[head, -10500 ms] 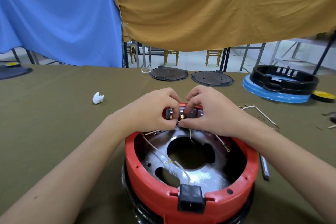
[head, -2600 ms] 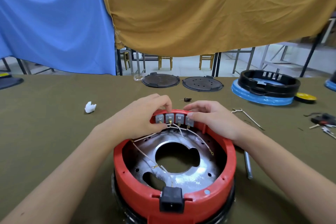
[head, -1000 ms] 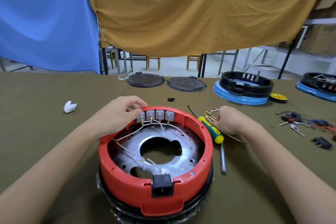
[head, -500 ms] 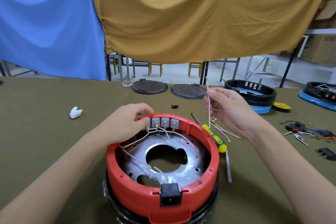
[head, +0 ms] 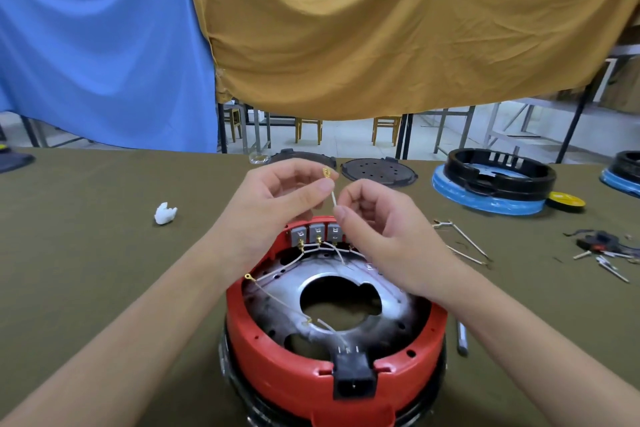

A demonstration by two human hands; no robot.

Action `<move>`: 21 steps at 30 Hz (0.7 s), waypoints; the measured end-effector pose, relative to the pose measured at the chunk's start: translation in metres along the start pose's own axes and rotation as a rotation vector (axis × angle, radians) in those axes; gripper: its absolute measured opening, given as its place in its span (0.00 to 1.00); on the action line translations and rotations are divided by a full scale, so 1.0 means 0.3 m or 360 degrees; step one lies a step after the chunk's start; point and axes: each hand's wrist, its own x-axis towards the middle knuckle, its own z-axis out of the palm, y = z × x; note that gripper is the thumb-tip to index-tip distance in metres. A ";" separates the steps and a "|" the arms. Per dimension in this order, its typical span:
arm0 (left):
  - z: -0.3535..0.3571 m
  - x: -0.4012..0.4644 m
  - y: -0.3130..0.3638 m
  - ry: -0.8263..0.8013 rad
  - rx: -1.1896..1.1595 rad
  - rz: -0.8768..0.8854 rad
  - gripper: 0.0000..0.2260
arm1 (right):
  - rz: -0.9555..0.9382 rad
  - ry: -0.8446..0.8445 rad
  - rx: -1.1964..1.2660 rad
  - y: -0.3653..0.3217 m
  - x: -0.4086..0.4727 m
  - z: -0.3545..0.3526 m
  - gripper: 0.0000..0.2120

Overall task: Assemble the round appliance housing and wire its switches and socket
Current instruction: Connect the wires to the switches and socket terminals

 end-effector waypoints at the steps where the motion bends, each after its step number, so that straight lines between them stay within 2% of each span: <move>1: 0.003 0.000 -0.002 -0.0014 -0.0036 -0.0004 0.08 | -0.0010 -0.0010 -0.0043 0.001 -0.002 0.004 0.05; 12: 0.012 -0.008 0.011 -0.0106 -0.0131 0.0084 0.03 | -0.0060 0.0083 -0.0168 0.004 -0.012 -0.002 0.06; 16: 0.011 -0.009 0.012 -0.0133 -0.0062 0.0135 0.06 | -0.0065 0.0102 -0.0238 0.005 -0.008 -0.002 0.07; 21: 0.016 -0.008 0.008 -0.0093 -0.0055 0.0139 0.05 | -0.0084 0.0108 -0.0235 -0.004 -0.010 0.002 0.02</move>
